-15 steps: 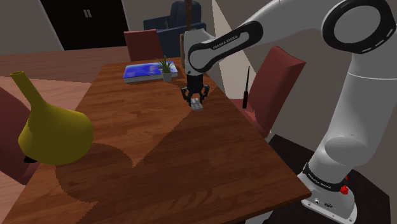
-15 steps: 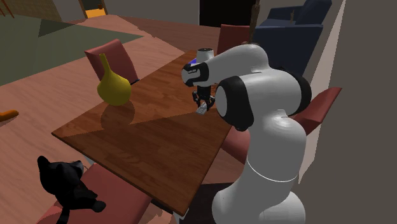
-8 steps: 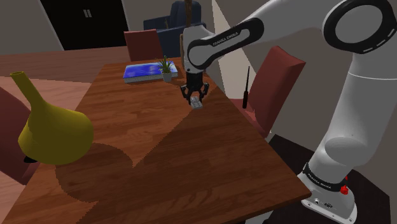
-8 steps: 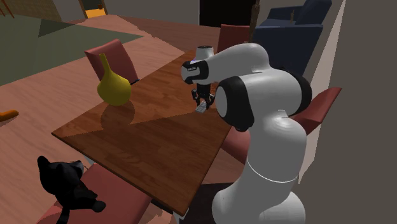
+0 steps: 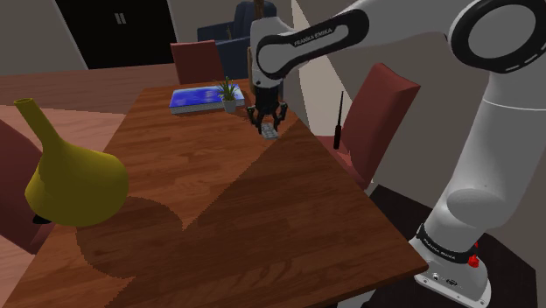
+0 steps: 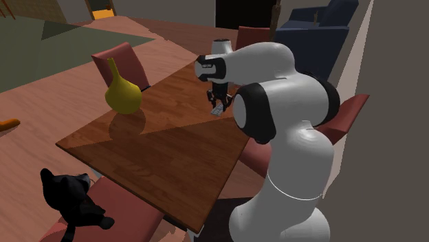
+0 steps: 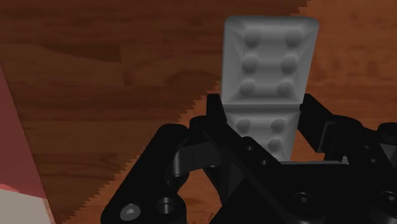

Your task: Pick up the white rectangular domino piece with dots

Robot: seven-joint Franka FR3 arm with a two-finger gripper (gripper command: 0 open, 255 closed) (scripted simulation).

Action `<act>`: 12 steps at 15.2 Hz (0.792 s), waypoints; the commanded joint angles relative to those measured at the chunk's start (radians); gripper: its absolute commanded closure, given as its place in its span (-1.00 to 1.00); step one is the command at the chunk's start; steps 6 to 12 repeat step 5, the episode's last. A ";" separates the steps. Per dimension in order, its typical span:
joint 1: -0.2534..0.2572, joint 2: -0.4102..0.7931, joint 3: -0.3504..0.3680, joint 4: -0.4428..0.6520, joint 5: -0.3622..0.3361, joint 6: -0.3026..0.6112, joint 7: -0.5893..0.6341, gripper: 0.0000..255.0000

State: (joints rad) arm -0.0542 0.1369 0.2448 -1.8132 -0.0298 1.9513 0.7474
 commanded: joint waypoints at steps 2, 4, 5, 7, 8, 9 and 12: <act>0.000 -0.008 0.000 0.033 0.002 -0.041 -0.001 1.00; 0.000 -0.010 0.000 0.046 0.003 -0.056 -0.002 1.00; 0.000 -0.010 0.000 0.046 0.003 -0.056 -0.002 1.00; 0.000 -0.010 0.000 0.046 0.003 -0.056 -0.002 1.00; 0.000 -0.010 0.000 0.046 0.003 -0.056 -0.002 1.00; 0.000 -0.010 0.000 0.046 0.003 -0.056 -0.002 1.00; 0.000 -0.010 0.000 0.046 0.003 -0.056 -0.002 1.00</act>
